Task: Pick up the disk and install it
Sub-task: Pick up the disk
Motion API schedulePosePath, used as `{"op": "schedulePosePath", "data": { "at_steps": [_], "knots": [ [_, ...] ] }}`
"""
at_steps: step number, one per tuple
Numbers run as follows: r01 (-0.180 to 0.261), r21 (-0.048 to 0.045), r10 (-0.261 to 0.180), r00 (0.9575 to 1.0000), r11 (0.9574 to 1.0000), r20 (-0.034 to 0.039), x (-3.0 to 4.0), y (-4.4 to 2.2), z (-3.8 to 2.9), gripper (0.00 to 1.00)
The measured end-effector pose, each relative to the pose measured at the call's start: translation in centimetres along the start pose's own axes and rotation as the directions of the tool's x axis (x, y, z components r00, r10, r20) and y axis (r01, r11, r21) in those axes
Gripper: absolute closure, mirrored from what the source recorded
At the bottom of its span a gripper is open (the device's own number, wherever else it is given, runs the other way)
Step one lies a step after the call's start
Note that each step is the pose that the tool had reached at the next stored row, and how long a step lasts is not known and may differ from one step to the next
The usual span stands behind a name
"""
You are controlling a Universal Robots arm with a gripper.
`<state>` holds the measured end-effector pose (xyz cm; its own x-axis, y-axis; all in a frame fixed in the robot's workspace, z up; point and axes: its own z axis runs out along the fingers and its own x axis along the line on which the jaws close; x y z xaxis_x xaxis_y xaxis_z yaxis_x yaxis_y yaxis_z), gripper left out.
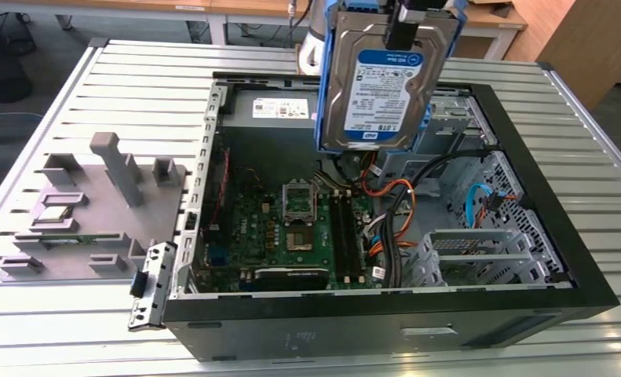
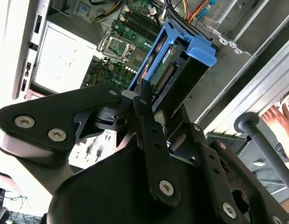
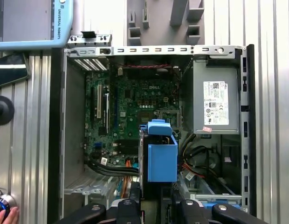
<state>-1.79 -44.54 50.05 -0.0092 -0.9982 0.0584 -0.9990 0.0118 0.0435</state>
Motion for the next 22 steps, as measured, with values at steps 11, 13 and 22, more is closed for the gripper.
{"op": "schedulePosePath", "data": {
  "at_steps": [11,13,22],
  "knots": [
    [-0.001,0.0001,0.001,0.9998,1.0000,-0.0174,1.27,-0.06,0.18,0.65],
    [-0.001,0.0002,0.001,0.9998,1.0000,-0.0178,1.53,-0.06,0.22,0.65],
    [-0.001,0.0002,0.001,0.9998,1.0000,-0.0174,3.08,-0.09,0.41,0.65]
  ]
}}
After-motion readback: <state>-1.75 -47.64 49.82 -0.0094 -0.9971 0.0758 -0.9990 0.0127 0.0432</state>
